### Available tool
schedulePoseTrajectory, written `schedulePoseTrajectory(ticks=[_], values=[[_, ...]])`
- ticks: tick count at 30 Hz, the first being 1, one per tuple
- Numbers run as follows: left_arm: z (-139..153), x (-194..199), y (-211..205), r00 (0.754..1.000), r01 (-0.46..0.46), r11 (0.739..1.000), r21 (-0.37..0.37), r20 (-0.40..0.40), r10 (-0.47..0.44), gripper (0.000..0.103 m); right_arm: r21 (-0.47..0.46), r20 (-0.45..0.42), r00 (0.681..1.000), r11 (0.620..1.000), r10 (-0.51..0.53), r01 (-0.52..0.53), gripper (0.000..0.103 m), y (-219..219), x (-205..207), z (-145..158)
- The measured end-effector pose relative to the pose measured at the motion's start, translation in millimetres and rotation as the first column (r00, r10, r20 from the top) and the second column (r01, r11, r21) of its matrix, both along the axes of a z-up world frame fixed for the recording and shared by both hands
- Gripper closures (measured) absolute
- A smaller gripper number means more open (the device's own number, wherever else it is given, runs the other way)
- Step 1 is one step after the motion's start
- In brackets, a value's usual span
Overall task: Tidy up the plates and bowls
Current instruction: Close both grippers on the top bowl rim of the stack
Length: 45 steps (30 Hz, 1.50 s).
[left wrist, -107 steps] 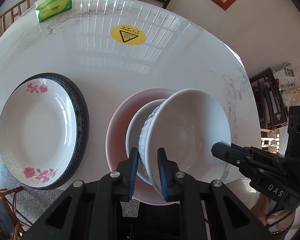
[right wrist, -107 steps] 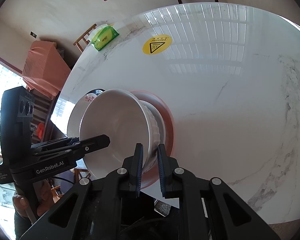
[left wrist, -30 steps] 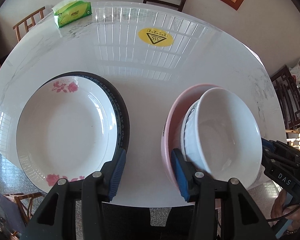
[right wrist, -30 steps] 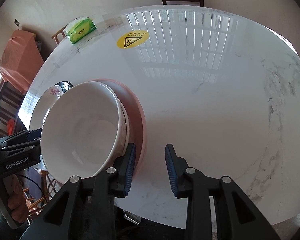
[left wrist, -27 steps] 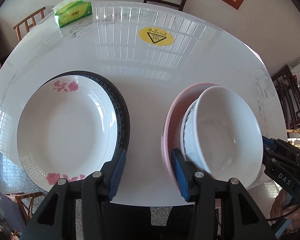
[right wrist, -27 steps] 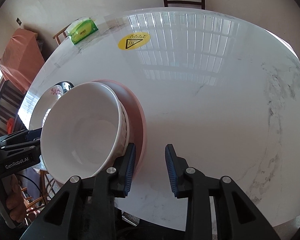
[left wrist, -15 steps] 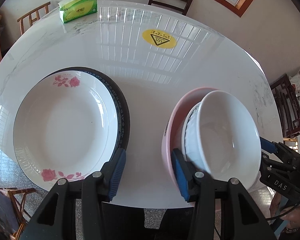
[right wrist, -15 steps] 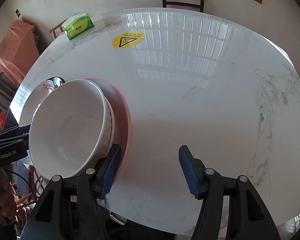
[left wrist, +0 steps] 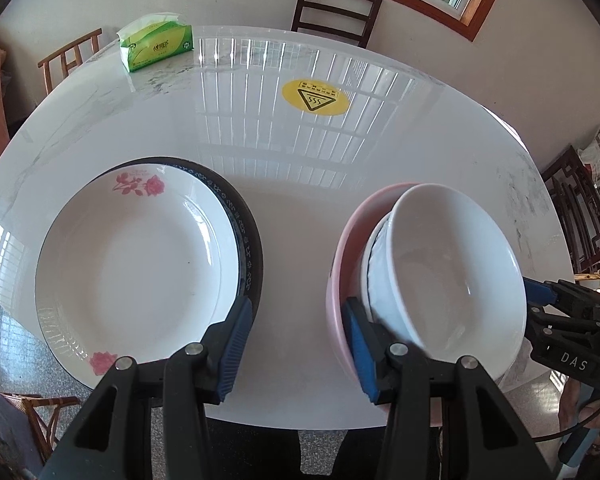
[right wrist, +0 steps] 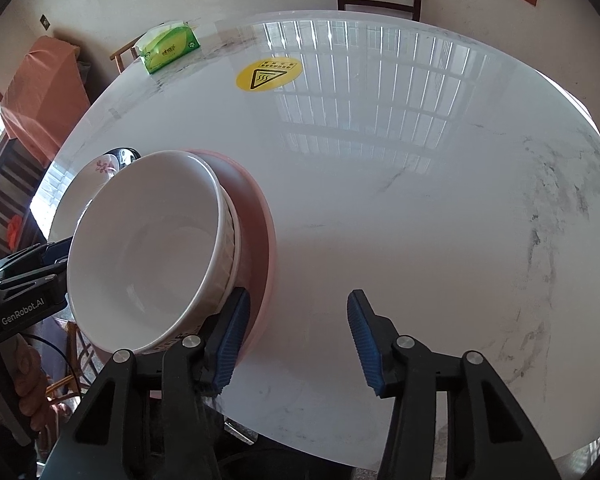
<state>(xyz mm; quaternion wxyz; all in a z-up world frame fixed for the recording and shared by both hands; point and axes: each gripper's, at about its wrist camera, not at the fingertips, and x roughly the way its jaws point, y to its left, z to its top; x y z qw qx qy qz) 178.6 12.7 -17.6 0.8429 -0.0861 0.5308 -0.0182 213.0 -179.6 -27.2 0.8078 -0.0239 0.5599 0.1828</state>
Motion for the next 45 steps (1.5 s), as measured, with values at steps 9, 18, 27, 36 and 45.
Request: schedulePoseTrajectory(ticks=[9,18,27,36,45], values=[[4.0,-7.0,-17.0,0.988,0.077,0.995,0.056,0.126,-0.083,0.088,0.032,0.039,0.997,0.997,0.071,-0.072,0.090,10.1,-7.9,4.7],[6.2,-8.2,-27.3,0.976,0.085,0.991,0.100,0.193,-0.103,0.095,0.140,0.047,0.999,0.990,0.027,-0.034,0.089,-2.5,-8.1,0.6],[9.8,-9.0,-31.5,0.969,0.090,0.990,0.110,0.221,-0.113,0.095,0.208,0.025,1.000,0.978,-0.014,0.009,0.089,-11.4,-9.6,-4.2],[8.7,-6.8,-29.7,0.973,0.096,0.992,0.084,0.203,-0.111,0.096,0.233,-0.001,0.999,0.971,-0.043,0.042,0.088,-18.0,-9.8,-5.6],[7.4,-3.4,-26.3,0.976,0.101,0.993,0.061,0.185,-0.111,0.096,0.235,-0.027,0.998,0.970,-0.056,0.061,0.088,-19.1,-7.7,-5.9]])
